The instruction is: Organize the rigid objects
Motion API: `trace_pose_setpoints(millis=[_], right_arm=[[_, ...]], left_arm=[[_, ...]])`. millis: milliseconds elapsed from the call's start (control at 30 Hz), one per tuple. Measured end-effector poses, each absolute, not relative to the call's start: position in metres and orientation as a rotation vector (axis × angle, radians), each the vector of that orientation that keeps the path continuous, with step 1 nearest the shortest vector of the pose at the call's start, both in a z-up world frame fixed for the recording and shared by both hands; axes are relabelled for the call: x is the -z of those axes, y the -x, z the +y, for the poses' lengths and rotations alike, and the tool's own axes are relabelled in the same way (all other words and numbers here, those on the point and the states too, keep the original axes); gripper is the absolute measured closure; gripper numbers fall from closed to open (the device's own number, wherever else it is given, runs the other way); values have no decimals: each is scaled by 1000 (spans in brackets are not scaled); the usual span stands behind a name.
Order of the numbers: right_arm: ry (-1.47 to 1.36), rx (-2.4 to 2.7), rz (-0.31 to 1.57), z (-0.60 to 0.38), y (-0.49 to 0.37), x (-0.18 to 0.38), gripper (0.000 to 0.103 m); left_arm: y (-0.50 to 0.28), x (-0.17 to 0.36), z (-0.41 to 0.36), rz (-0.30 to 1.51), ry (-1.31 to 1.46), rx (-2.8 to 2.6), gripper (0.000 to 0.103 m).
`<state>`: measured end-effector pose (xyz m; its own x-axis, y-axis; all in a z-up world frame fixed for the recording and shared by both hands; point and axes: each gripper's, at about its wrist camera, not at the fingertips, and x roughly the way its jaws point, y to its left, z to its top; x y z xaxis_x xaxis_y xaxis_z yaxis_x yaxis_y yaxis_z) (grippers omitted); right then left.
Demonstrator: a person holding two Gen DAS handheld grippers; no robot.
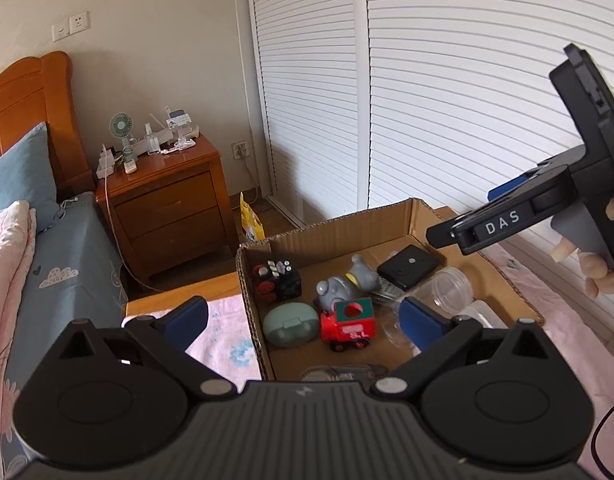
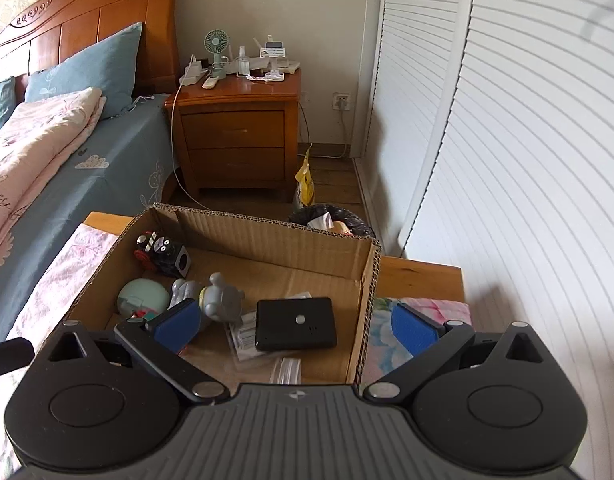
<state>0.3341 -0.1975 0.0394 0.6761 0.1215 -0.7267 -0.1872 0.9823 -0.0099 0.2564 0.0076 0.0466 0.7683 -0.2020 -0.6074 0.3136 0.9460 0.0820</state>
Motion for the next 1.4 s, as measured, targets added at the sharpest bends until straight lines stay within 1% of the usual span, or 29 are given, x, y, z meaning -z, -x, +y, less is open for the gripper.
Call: trace_pose_setpoints(millis=[233, 467, 633, 1400], right_arm=[[110, -115, 803, -190, -268, -48, 0], [33, -55, 833, -190, -202, -31, 0], [20, -7, 833, -187, -171, -21, 0], [8, 17, 832, -187, -158, -20, 0]], left_arm=[[-209, -48, 1, 648, -182, 166, 2], [-173, -33, -5, 736, -94, 116, 2], [-158, -33, -9, 744, -69, 107, 2], [-157, -30, -14, 764, -61, 62, 2]])
